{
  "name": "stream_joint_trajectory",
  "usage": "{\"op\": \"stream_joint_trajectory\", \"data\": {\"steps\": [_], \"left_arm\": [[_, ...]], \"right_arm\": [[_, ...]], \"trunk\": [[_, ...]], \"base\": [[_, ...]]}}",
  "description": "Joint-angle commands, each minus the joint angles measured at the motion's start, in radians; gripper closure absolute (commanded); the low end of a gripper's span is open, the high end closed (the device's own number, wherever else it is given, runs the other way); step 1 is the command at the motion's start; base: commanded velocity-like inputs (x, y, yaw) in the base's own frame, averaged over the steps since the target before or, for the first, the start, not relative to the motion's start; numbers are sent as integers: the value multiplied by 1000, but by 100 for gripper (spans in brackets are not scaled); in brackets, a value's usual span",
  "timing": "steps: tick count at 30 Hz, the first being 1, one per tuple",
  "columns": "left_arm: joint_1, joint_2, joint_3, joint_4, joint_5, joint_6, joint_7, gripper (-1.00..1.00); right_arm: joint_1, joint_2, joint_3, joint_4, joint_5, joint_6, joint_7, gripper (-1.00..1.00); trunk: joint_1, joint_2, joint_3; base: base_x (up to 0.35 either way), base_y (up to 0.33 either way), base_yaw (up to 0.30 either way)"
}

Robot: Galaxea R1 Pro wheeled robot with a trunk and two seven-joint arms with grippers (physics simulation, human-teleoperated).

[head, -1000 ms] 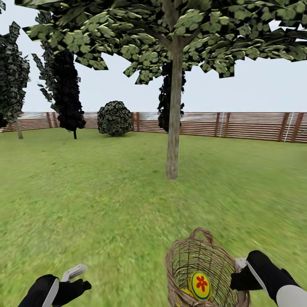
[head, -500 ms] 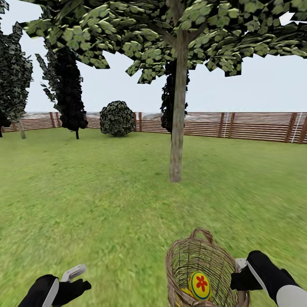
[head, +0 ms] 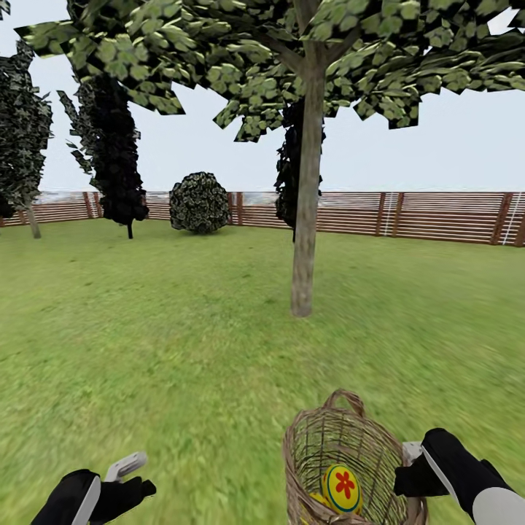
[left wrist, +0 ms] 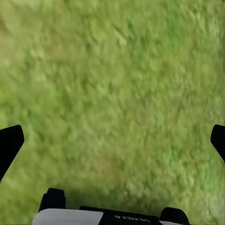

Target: Take the three Easter eggs out of the wicker basket on the lawn in the garden, then place them on the lawn next to a single tree (choose any tree) so that all three eggs are next to the same tree and none are left in the basket.

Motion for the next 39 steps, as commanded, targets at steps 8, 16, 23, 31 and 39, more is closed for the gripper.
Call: {"op": "stream_joint_trajectory", "data": {"steps": [8,16,23,31,39], "left_arm": [[-1,1,3,-1,8,7,1,-100],[-1,0,3,-1,8,7,1,-100],[-1,0,3,-1,8,7,1,-100],[-1,0,3,-2,9,7,1,-100],[-1,0,3,-2,8,7,1,-100]], "right_arm": [[-1,-1,4,-2,0,4,9,100],[-1,-1,5,-2,0,2,9,100],[-1,-1,4,-2,-1,4,8,100],[-1,-1,4,-2,-3,4,8,100],[-1,-1,4,-1,-3,4,8,100]], "trunk": [[1,-1,-1],[1,-1,-1],[1,-1,-6],[1,-1,-6],[1,-1,-6]], "base": [[337,16,0],[337,99,9],[337,105,219],[337,105,24],[337,105,0]]}}
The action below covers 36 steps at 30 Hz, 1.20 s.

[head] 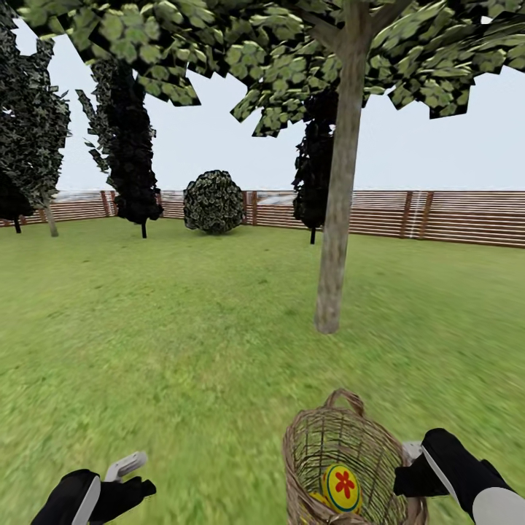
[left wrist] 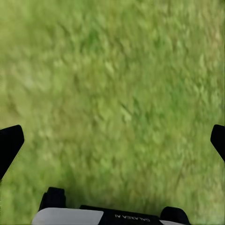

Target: Take the three Easter eggs out of the wicker basket on the lawn in the garden, then place them on the lawn next to a single tree (choose any tree) so that all three eggs are next to the same tree and none are left in the basket.

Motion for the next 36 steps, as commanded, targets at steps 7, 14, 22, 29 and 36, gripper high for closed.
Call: {"op": "stream_joint_trajectory", "data": {"steps": [7,14,22,29,36], "left_arm": [[-1,0,2,0,8,6,1,-100],[-1,1,3,-1,7,7,1,-100],[-1,1,-1,0,5,7,3,-100],[-1,6,0,-1,5,13,2,-100],[-1,3,-5,1,3,15,-26,-100]], "right_arm": [[-1,-1,4,-2,1,4,8,100],[-1,-25,-5,-8,-5,-44,10,100],[-1,-26,-6,-7,-3,-50,8,100],[-1,-28,-8,-7,-2,-70,-24,100],[-1,-42,-10,-8,-2,-79,-38,100]], "trunk": [[1,-1,-1],[1,-1,-1],[1,-1,-1],[1,-1,-1],[1,-1,-1]], "base": [[337,102,0],[337,84,0],[337,5,0],[338,0,0],[338,0,0]]}}
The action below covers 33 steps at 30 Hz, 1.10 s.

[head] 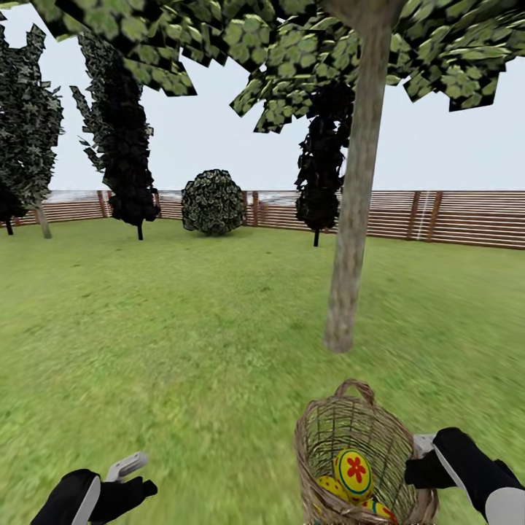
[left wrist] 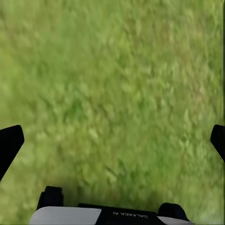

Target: Take the three Easter eggs out of the wicker basket on the lawn in the garden, then place them on the lawn next to a single tree (choose any tree) so that all three eggs are next to the same tree and none are left in the basket.

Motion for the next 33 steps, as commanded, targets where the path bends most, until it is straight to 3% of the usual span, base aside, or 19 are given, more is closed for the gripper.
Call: {"op": "stream_joint_trajectory", "data": {"steps": [1,8,11,15,33], "left_arm": [[-1,0,2,-1,7,7,0,-100],[-1,-6,2,7,6,7,0,-100],[-1,-11,2,6,7,7,-1,-100],[-1,-8,3,1,10,7,-1,-100],[-1,-13,2,2,9,5,0,-100]], "right_arm": [[-1,-6,5,-2,12,2,7,100],[-1,-12,7,-3,6,-23,8,100],[-1,-29,6,1,7,-23,9,100],[-1,-12,8,-1,4,-21,10,100],[-1,-11,7,-6,9,-18,8,100]], "trunk": [[1,-1,-1],[1,-1,-1],[1,-1,-1],[1,-1,-1],[1,-1,-1]], "base": [[339,0,0],[338,0,0],[338,0,0],[335,0,0],[333,0,0]]}}
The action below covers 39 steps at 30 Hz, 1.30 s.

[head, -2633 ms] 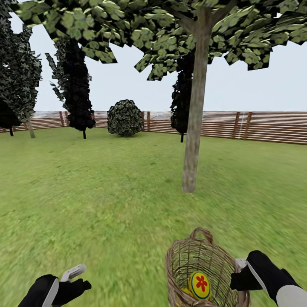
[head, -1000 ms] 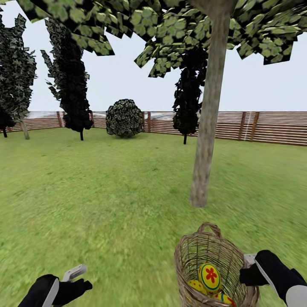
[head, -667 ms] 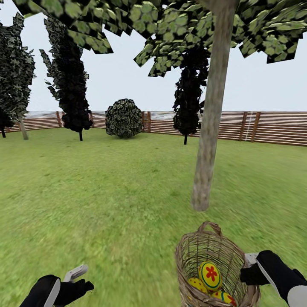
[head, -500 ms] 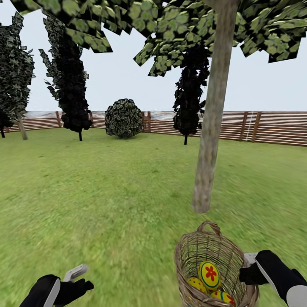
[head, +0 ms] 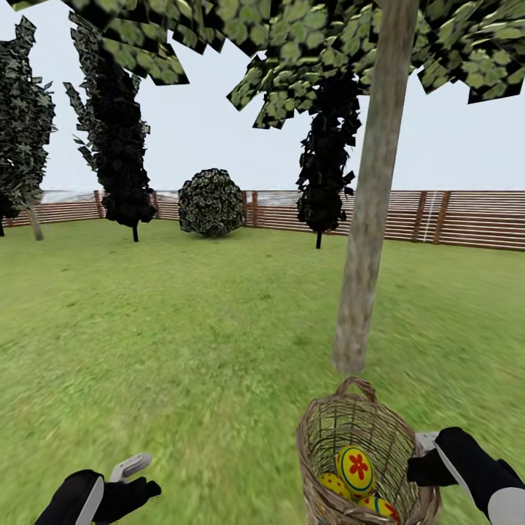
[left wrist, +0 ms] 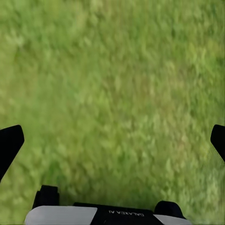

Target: Take the three Easter eggs out of the wicker basket on the lawn in the garden, then place them on the lawn next to a single tree (choose any tree) so that all three eggs are next to the same tree and none are left in the basket.

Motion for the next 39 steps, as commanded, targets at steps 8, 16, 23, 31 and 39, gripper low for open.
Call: {"op": "stream_joint_trajectory", "data": {"steps": [8,16,23,31,39], "left_arm": [[-1,0,2,-1,8,6,1,-100],[-1,0,2,-2,8,6,1,-100],[-1,0,2,-2,8,5,1,-100],[-1,0,2,-3,8,6,1,-100],[-1,0,4,-5,12,10,1,-100]], "right_arm": [[-1,-1,4,-2,5,5,7,100],[-1,-1,4,-2,6,5,7,100],[-1,-1,4,-2,7,7,7,100],[-1,-1,4,-2,7,7,7,100],[-1,-1,4,-2,7,6,7,100]], "trunk": [[1,-1,-1],[1,-1,-1],[1,-1,-1],[1,-1,-1],[20,-36,-17]], "base": [[334,0,0],[335,58,0],[336,0,0],[268,0,0],[3,0,0]]}}
